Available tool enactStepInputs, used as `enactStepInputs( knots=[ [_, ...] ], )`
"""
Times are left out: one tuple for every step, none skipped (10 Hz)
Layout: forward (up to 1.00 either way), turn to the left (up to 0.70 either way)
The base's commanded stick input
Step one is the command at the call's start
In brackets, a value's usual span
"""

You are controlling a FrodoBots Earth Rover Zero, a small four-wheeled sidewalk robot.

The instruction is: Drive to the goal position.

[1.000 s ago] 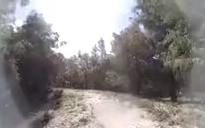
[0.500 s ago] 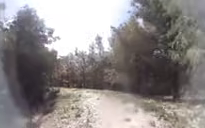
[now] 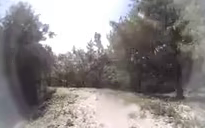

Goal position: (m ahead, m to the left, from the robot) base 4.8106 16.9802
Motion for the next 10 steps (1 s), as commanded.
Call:
enactStepInputs(
  knots=[
    [0.7, 0.0],
    [0.7, 0.0],
    [0.7, 0.0],
    [0.7, 0.0],
    [0.7, 0.0],
    [0.7, 0.0],
    [0.7, 0.0],
    [0.7, 0.0],
    [0.7, 0.0],
    [0.7, 0.0]
  ],
)
